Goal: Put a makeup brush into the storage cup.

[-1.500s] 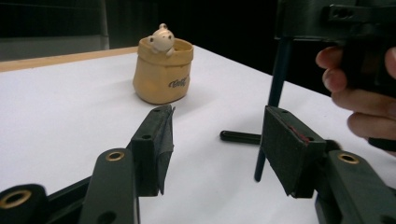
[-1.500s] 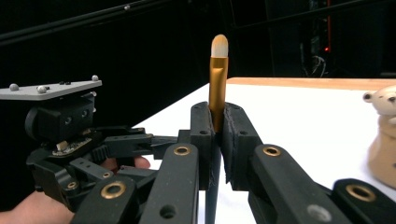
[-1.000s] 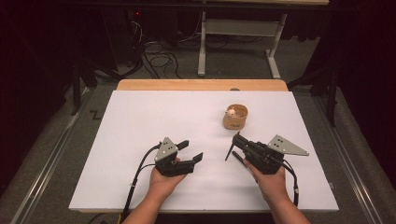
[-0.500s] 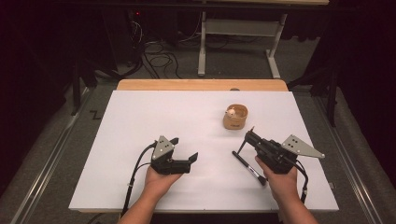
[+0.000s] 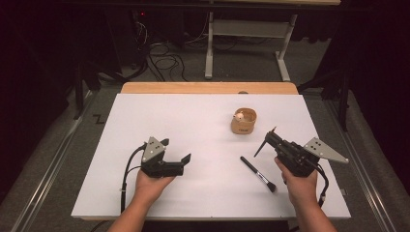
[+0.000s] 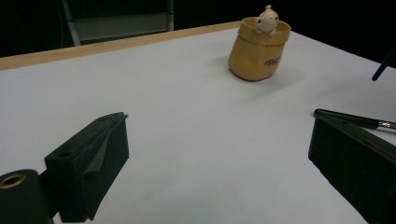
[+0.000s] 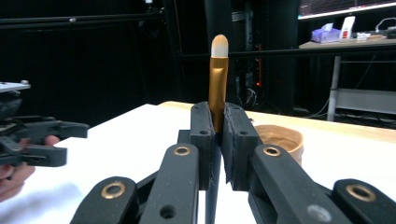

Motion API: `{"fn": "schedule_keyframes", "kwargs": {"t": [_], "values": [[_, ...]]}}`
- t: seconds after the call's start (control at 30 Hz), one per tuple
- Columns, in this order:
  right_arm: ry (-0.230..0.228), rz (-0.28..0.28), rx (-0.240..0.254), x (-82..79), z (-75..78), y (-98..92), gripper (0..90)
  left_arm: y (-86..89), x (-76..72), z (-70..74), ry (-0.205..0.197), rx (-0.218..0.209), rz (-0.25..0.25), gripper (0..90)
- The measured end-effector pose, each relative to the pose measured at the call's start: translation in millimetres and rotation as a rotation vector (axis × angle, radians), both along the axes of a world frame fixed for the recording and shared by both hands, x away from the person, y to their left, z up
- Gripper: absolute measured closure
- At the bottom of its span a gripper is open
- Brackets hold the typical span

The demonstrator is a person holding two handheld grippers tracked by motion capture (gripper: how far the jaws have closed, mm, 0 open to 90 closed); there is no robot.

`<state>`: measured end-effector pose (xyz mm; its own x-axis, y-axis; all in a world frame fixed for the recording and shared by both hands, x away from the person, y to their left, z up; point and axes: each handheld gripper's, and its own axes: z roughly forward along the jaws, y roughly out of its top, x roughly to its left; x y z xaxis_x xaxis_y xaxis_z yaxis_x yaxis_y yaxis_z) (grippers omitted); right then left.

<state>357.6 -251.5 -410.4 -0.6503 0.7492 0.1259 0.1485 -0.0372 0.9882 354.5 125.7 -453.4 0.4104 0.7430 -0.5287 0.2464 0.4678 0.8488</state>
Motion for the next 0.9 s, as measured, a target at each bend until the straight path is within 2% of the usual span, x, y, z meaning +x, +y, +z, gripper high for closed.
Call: {"fn": "schedule_keyframes", "kwargs": {"t": [0.17, 0.3, 0.43, 0.63, 0.9], "values": [[0.000, -0.022, -0.007, 1.5, -0.4, -4.3, 85.0, 22.9, -2.5, -6.8, 0.003, -0.008, 0.055, 5.7], [-0.008, -0.033, -0.015, 1.5, -0.6, -5.3, 84.9, 29.9, -3.5, -16.6, 0.016, 0.007, 0.057, 4.5], [-0.015, -0.038, -0.022, 1.9, -0.7, -4.4, 84.9, 31.9, -4.4, -17.3, 0.004, 0.002, 0.062, 1.5], [-0.032, -0.047, -0.040, 4.3, 0.1, 1.7, 84.9, 27.2, -7.2, -19.1, -0.007, 0.016, 0.024, 0.4], [-0.022, -0.063, -0.055, 18.3, 3.2, 11.7, 84.9, 33.6, -10.2, -14.6, -0.019, -0.009, 0.030, 0.4]]}}
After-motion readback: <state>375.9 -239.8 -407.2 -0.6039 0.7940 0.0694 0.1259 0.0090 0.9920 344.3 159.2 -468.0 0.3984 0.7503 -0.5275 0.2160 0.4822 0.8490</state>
